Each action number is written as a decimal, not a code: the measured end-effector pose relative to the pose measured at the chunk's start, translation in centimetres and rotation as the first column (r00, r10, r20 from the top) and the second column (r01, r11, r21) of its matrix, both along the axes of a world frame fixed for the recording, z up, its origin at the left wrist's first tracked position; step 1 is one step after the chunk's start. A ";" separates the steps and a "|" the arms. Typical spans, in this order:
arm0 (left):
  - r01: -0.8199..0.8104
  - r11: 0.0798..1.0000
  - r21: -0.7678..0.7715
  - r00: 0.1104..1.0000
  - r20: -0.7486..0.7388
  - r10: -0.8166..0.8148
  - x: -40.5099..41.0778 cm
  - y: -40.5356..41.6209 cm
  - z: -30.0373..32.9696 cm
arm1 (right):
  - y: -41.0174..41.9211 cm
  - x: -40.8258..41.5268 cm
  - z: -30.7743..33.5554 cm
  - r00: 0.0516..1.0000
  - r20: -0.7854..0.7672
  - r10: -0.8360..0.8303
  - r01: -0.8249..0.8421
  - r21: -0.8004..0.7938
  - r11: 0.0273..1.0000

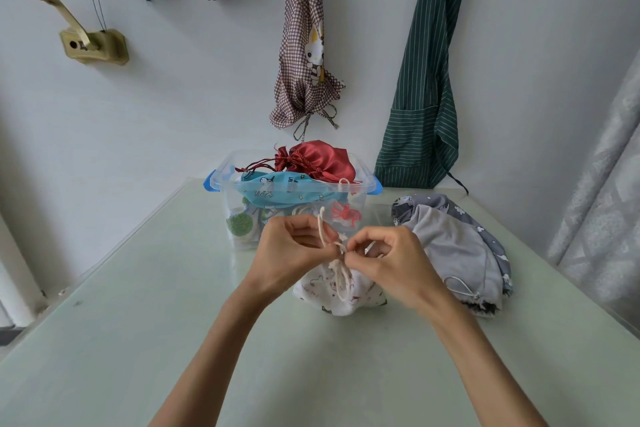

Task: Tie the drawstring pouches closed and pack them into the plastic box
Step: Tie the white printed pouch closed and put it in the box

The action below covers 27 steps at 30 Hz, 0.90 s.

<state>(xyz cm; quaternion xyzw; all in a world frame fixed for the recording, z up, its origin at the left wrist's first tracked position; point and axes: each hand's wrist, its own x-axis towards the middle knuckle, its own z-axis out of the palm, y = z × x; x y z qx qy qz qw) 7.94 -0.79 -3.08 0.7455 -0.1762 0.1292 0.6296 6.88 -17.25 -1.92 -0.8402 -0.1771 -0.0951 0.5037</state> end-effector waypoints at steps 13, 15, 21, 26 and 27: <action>-0.228 0.973 0.026 0.948 0.235 0.216 0.4 0.0 -1.3 | -0.6 0.7 -0.6 0.961 -0.272 0.046 0.015 0.216 0.976; -0.231 0.972 0.038 0.940 0.268 0.213 0.5 0.1 -1.4 | -0.7 0.7 -0.8 0.939 -0.330 0.092 -0.008 0.249 0.969; -0.204 0.978 0.055 0.955 0.230 0.186 0.8 0.1 -1.6 | -0.1 0.4 -0.4 0.995 -0.028 -0.098 0.101 0.118 0.988; -0.078 0.996 0.036 0.989 0.128 0.073 1.0 0.3 -1.2 | 1.2 0.0 -1.0 0.861 0.411 -0.301 0.386 -0.138 0.912; -0.093 0.995 0.038 0.988 0.127 0.087 1.0 0.3 -1.2 | 1.4 0.2 -1.3 0.835 0.463 -0.298 0.410 -0.162 0.897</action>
